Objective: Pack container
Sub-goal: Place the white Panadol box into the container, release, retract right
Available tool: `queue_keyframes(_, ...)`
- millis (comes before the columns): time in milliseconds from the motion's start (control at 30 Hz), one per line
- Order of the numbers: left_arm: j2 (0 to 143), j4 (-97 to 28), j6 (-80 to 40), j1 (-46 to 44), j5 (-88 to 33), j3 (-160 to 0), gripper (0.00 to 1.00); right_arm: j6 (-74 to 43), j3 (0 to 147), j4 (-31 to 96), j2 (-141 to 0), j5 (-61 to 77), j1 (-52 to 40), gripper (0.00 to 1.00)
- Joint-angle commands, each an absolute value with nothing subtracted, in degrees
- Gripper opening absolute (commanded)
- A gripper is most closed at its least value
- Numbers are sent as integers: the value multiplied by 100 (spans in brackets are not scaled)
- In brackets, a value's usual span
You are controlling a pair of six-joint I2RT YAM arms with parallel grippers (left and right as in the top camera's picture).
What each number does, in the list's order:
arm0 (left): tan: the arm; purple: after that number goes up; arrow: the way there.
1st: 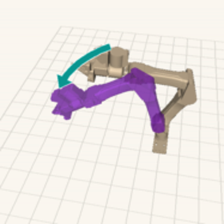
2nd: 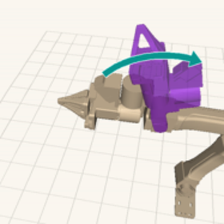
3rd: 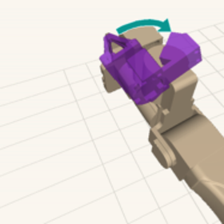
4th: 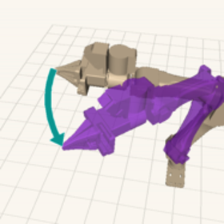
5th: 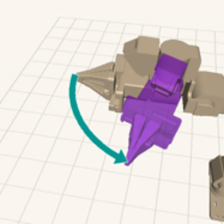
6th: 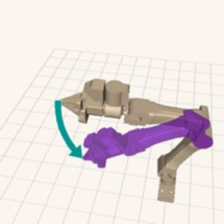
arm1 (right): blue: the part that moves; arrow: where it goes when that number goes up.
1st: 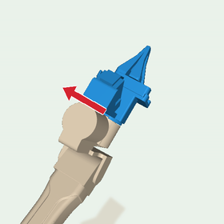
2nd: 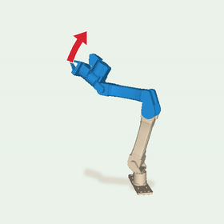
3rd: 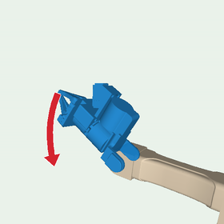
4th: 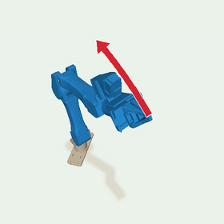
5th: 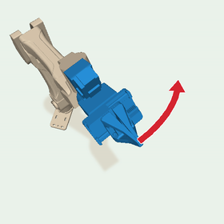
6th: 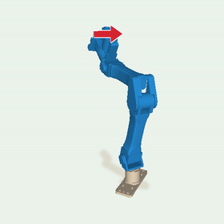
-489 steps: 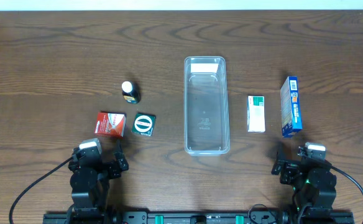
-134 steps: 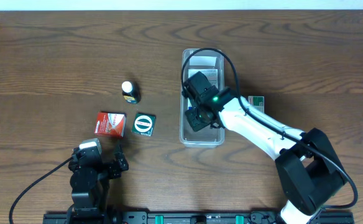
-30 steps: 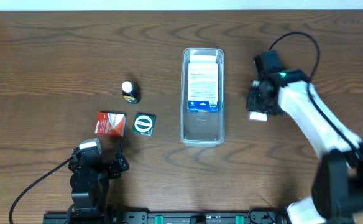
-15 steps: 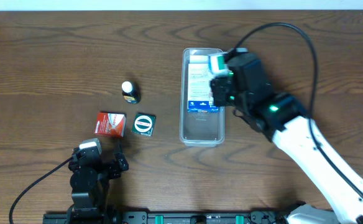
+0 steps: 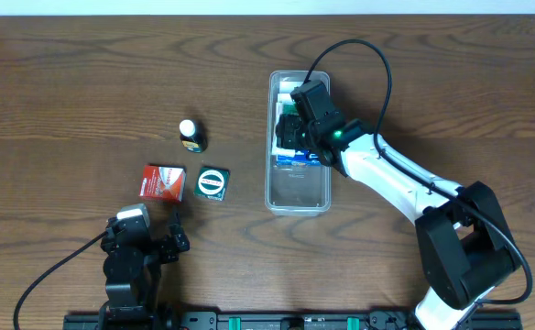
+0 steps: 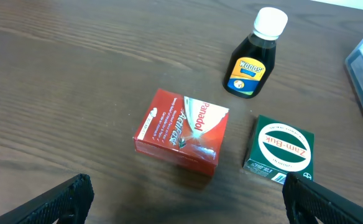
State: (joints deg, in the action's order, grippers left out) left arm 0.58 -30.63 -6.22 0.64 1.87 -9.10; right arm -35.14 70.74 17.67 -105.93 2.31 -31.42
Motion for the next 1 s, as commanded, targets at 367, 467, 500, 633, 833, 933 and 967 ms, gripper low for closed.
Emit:
queue_keyframes(367, 23, -3068, -672, 95, 198, -829, 98, -2869, 7557, 2235, -9911, 456, -2867, 63)
queue_keyframes(467, 23, -3068, -672, 95, 198, -829, 98, -2587, 7559, 2657, -9268, 425, -2751, 66)
queue_keyframes(500, 23, -3068, -674, 95, 198, -829, 98, -2530, 7559, 2821, -9043, 355, -2687, 67)
queue_keyframes(633, 23, -3068, -674, 95, 198, -829, 98, -2550, 7559, 3780, -7970, -187, -2178, 76)
queue_keyframes(833, 23, -3070, -486, 95, 294, -829, 98, -2718, 7559, 5299, -6718, -301, -829, 86)
queue_keyframes(933, 23, -3070, -305, 95, 388, -829, 98, -2718, 7559, 5747, -6455, -301, -362, 99)
queue_keyframes(967, 23, -3070, -305, 95, 388, -829, 98, -2718, 7559, 5863, -6403, -303, -248, 99)
